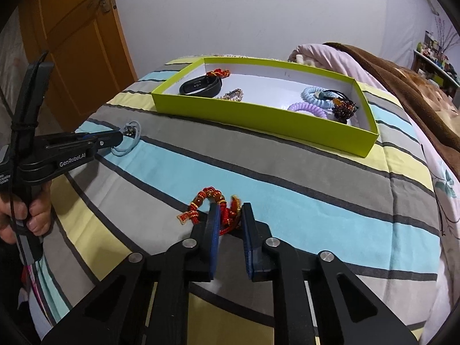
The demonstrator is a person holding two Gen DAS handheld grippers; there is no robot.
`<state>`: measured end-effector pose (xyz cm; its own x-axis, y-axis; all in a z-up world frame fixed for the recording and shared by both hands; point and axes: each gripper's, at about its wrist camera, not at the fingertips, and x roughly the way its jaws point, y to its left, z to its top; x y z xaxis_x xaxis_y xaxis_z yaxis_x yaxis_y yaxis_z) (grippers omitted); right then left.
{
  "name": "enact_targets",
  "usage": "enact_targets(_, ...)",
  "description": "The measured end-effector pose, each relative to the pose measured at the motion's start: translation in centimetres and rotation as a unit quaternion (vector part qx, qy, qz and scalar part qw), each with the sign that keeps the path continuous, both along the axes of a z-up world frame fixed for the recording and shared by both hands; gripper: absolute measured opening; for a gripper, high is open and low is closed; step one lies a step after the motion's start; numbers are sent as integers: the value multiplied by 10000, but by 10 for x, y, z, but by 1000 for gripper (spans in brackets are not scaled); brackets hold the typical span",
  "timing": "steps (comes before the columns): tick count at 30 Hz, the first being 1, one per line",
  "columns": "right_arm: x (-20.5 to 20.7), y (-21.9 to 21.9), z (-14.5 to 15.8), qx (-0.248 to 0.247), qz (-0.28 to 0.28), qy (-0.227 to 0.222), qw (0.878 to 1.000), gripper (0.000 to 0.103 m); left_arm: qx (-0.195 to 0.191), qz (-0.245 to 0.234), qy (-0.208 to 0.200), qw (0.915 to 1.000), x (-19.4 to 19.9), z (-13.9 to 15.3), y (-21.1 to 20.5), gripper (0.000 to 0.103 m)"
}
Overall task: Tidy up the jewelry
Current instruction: 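Grasp the red knotted charm with the right tool while the left grasps the light blue cord bracelet, then carry the red knotted charm and blue cord bracelet with both tools into the box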
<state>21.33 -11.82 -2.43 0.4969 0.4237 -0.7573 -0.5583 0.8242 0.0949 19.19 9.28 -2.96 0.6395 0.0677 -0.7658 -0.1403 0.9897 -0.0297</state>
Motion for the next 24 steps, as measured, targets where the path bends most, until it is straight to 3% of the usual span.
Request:
enact_targets(12,-16,-24,23,304,-257,-238,9989,13,-138,-308,-377,9987,-27,18,-17,1)
enact_targets(24,-32,-43,57,579,-379,-582,9959,13,-186,-594,-849,9944,-51,59,-42,1)
